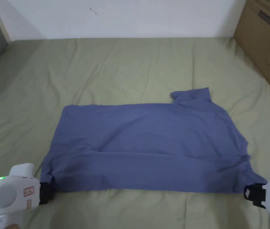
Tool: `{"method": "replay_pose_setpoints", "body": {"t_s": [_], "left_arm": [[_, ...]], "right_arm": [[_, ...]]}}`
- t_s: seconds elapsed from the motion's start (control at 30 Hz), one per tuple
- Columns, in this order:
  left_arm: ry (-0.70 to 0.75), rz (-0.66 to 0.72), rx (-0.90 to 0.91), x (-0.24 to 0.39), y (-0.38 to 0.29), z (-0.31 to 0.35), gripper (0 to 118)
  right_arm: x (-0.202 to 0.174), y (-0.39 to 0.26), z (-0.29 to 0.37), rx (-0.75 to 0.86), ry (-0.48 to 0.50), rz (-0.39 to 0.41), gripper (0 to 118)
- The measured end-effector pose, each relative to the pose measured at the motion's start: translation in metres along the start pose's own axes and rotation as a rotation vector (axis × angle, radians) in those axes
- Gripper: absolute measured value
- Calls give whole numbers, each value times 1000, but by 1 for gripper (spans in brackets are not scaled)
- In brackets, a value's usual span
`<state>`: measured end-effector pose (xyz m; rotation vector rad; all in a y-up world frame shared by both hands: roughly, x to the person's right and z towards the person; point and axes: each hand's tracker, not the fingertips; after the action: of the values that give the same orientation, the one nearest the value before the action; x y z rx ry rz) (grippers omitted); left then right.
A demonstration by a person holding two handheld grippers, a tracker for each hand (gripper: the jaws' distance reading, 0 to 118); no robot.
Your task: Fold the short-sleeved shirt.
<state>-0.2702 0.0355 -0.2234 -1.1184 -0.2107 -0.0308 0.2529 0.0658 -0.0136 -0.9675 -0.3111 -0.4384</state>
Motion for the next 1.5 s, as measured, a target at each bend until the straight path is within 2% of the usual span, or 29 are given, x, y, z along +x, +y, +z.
{"method": "replay_pose_setpoints", "body": {"t_s": [0.03,0.07,0.1,0.2,0.3,0.37,0.4,0.43,0.47,0.5,0.63,0.73,0.83,0.93,1.07,1.13,1.17,1.2,1.23,1.27,1.3,1.33,1.37,1.4,1.5], "left_arm": [[28,-35,24,-2,-1,2,17],[-25,-11,24,-4,0,6,11],[-38,-2,31,-7,1,9,9],[-47,-9,24,-5,6,13,8],[-40,-29,40,1,9,20,8],[-46,-27,49,0,11,25,8],[-52,-25,48,1,13,26,8],[-52,-25,52,1,14,28,8],[-53,-28,57,0,15,30,8],[-57,-29,58,-1,16,33,8],[-64,-31,73,-6,18,48,8],[-73,-37,86,-12,16,64,8],[-88,-21,86,-16,6,79,8],[-40,-95,47,-15,-17,84,8],[-23,-97,-9,-20,-47,74,8],[-6,-89,-15,-21,-53,67,9],[-10,-84,-13,-20,-53,66,13],[-9,-74,-7,-17,-52,64,27],[4,-67,-3,-14,-49,64,34],[19,-71,-4,-10,-43,65,34],[22,-76,15,-8,-39,69,58],[15,-75,57,-3,-34,74,83],[2,-68,84,1,-26,83,99],[-8,-57,118,4,-18,89,102],[-33,-40,161,16,4,95,98]], "right_arm": [[2,-1,1,-2,-3,1,0],[5,-3,2,0,-8,1,0],[8,-2,3,0,-15,0,8],[13,9,-3,17,-79,-8,77],[23,26,-17,43,-34,-73,82],[31,35,-37,-9,-3,-101,82],[34,36,-46,-28,-22,-82,79],[32,36,-54,-57,-73,-65,68],[33,34,-61,-75,-137,-40,35],[35,33,-60,-76,-64,-68,5],[37,35,-30,-36,-42,-68,5],[44,39,0,10,12,-115,5],[51,32,23,8,9,-115,5],[57,8,28,-50,-44,-51,5],[62,-27,25,-106,-47,-89,5],[60,-36,20,-100,-57,-74,5],[59,-38,16,-100,-66,-74,10],[57,-36,13,-108,-75,-85,24],[53,-32,11,-123,-109,-92,30],[51,-27,9,-123,-172,-65,30],[47,-23,10,-98,-199,-33,52],[43,-17,14,-60,-186,-4,66],[37,-8,20,-46,-172,14,68],[33,1,25,-28,-145,30,68],[16,26,31,26,-84,90,66]]}}
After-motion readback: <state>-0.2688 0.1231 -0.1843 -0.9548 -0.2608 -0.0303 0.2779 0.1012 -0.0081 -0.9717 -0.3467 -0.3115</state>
